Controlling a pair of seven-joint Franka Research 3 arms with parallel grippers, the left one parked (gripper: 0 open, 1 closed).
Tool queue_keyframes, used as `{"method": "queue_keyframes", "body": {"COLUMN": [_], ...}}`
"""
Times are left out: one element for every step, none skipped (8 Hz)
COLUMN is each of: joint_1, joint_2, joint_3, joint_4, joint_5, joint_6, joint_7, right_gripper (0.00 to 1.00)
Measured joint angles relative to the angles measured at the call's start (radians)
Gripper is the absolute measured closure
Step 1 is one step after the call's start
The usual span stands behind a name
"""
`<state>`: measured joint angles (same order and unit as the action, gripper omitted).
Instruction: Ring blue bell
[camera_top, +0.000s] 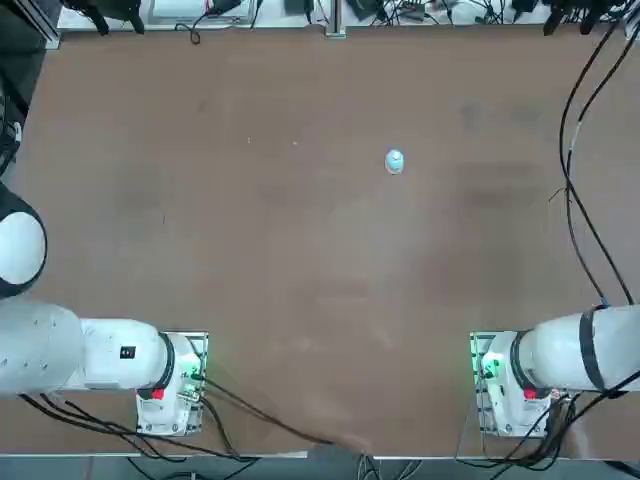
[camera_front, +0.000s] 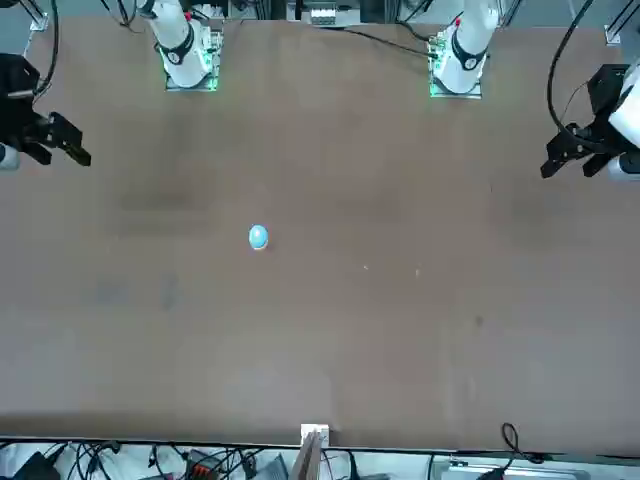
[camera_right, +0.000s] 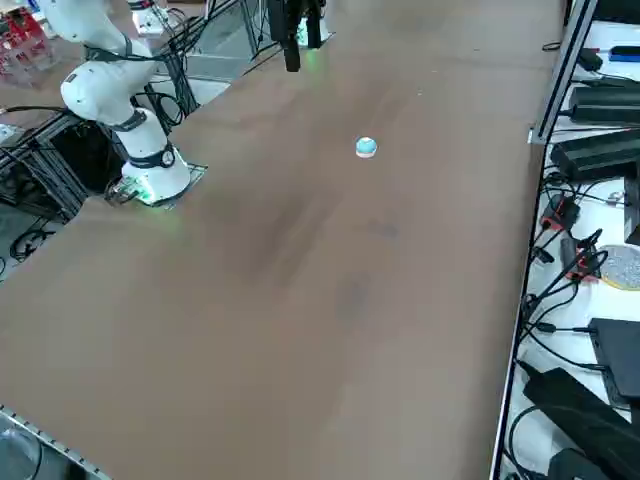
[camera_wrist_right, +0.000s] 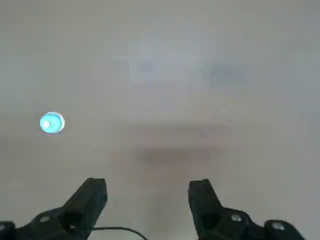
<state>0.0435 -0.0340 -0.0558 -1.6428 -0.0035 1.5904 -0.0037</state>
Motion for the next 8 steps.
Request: {"method": "queue_keyframes", "body": {"joint_1": [0.0,0.0,0.0,0.0,0.0,0.0,0.0,0.0], "joint_2": [0.0,0.0,0.0,0.0,0.0,0.0,0.0,0.0], "joint_3": [0.0,0.0,0.0,-0.001,-0.001,-0.001,-0.001,-0.001], "joint_4": [0.001,0.001,0.001,0.001,0.002,0.002,0.002,0.002], "joint_5": [0.0,0.0,0.0,0.0,0.0,0.0,0.0,0.0], "joint_6": [0.0,-0.001,-0.001,-0.001,-0.001,-0.001,-0.002,-0.002], "joint_7": [0.0,0.0,0.0,0.0,0.0,0.0,0.0,0.0], "right_gripper": [0.0,0.0,0.0,0.0,0.0,0.0,0.0,0.0]}}
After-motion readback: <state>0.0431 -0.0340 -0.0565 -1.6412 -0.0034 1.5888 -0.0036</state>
